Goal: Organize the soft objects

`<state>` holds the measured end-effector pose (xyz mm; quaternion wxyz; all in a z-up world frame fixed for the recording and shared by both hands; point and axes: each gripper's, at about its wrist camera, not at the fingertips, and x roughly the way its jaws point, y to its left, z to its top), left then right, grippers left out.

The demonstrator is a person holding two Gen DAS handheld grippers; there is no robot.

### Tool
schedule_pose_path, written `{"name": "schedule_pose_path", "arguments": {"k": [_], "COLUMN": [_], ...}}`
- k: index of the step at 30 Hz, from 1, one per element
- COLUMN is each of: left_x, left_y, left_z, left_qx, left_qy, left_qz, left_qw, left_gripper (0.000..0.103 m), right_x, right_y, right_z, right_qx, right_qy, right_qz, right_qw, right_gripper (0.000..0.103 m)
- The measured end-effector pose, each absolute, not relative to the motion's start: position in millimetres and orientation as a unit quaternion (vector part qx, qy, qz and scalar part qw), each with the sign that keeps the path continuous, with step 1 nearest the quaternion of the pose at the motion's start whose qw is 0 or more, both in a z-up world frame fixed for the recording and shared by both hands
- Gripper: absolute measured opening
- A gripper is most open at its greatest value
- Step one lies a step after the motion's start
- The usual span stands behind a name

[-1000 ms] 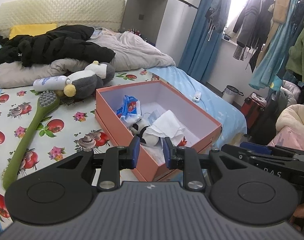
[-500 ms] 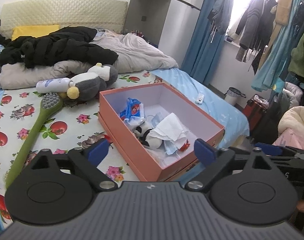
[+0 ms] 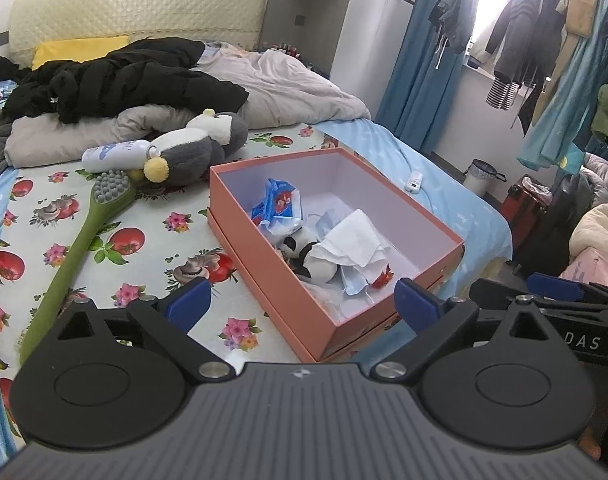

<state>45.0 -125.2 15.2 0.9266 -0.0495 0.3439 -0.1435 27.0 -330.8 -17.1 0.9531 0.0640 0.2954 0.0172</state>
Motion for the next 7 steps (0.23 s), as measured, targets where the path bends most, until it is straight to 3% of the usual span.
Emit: {"name": "schedule_pose_path", "arguments": {"k": [7], "left_x": [44.0], "left_y": [-126.7], "left_z": [14.8], "left_qx": [-0.047], "left_qy": [0.341], "left_qz": [-0.147], "left_qw": [0.927], "left_gripper": [0.100], "right_x": [26.5], "right_y": [-330.6], "right_z": [-16.8], "right_qx": [0.065], "right_qy": [0.295], "right_qz": [0.018], "right_qw": [0.953], "right_gripper": [0.097]}}
